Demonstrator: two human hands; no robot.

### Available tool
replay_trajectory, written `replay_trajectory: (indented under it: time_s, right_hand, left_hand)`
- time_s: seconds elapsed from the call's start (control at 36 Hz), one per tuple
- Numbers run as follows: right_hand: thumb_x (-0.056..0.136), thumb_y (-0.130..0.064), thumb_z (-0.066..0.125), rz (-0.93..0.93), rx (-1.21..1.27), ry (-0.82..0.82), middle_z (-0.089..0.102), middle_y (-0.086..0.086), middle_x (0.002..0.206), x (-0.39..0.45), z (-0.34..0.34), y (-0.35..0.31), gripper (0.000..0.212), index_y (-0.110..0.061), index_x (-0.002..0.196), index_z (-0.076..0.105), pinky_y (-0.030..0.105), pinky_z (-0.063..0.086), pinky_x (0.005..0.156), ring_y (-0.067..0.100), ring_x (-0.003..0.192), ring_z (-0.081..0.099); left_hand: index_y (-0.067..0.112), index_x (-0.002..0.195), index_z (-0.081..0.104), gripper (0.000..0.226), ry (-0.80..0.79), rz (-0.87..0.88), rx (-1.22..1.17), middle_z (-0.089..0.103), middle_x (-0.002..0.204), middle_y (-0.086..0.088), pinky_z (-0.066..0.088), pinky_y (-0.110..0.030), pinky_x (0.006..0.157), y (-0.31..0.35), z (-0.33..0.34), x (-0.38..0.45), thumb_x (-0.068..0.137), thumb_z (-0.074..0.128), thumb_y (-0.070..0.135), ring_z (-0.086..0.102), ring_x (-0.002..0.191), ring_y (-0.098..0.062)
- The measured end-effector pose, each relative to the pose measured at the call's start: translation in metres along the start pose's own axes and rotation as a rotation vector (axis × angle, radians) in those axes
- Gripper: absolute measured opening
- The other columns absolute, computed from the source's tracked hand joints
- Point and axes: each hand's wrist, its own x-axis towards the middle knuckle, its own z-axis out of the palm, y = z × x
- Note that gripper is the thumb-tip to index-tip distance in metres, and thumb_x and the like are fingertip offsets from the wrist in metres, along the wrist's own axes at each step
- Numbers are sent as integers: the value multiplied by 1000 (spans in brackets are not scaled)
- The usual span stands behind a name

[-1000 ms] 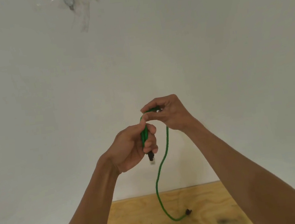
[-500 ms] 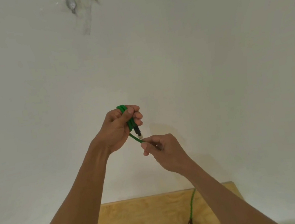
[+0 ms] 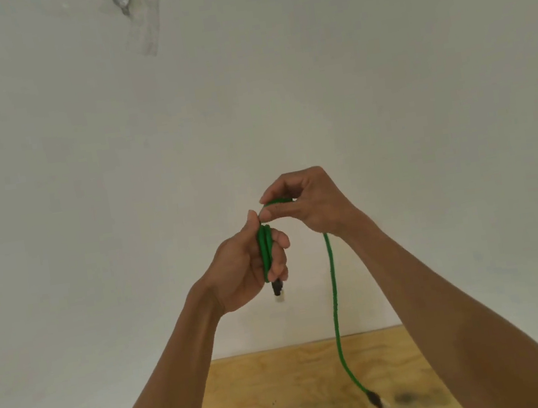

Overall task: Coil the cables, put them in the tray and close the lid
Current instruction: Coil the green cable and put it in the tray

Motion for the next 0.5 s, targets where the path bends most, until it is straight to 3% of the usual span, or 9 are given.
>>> replay_trajectory:
  time_s: [0.06,0.11,0.17,0.22,0.28,0.39,0.5]
  right_hand:
    - [76,-5,83,49,113,23,72,4,74,-1,2,11,17,2,89,74,32,50,64,16,69,62]
    - [85,-11,75,88,186,26,74,9,78,-9,8,21,14,2,92,73,50,53,71,24,75,65]
    - [95,-7,58,111,299,-12,73,2,67,-22,17,31,17,-1,88,72,39,57,66,17,63,68]
    - [95,-5,48,163,417,-34,65,-1,55,-38,30,38,34,-14,71,71,26,53,57,12,50,59]
    - [96,3,49,222,359,-7,60,1,59,-51,42,46,40,-15,64,66,28,48,54,14,51,54]
    - [98,-15,60,282,228,62,70,0,72,-68,61,55,16,-11,94,75,25,40,49,14,53,44]
    - [94,-14,67,236,149,161,73,-2,73,-72,63,50,17,-5,105,76,21,42,50,10,51,49]
  left_hand:
    - [5,87,63,57,-34,23,-50,50,54,-10,48,-34,63,1,7,0,102,32,50,44,52,-21]
    - [5,88,62,46,-61,74,-69,52,56,-8,48,-33,62,3,13,1,103,36,40,45,51,-19]
    - [5,90,62,39,-65,132,-66,54,58,-8,49,-33,62,5,17,3,104,37,31,46,51,-19]
    - [4,91,63,36,-30,175,-35,56,60,-9,50,-33,63,10,19,6,103,40,28,49,54,-21]
    - [4,92,62,32,16,205,7,56,61,-9,51,-30,62,17,18,10,102,42,27,51,60,-24]
    - [4,96,60,27,130,288,108,58,67,-6,50,-30,70,32,4,20,104,41,22,50,60,-19]
    - [3,98,59,28,184,295,218,60,68,-4,50,-32,72,37,-16,22,106,39,21,52,60,-16]
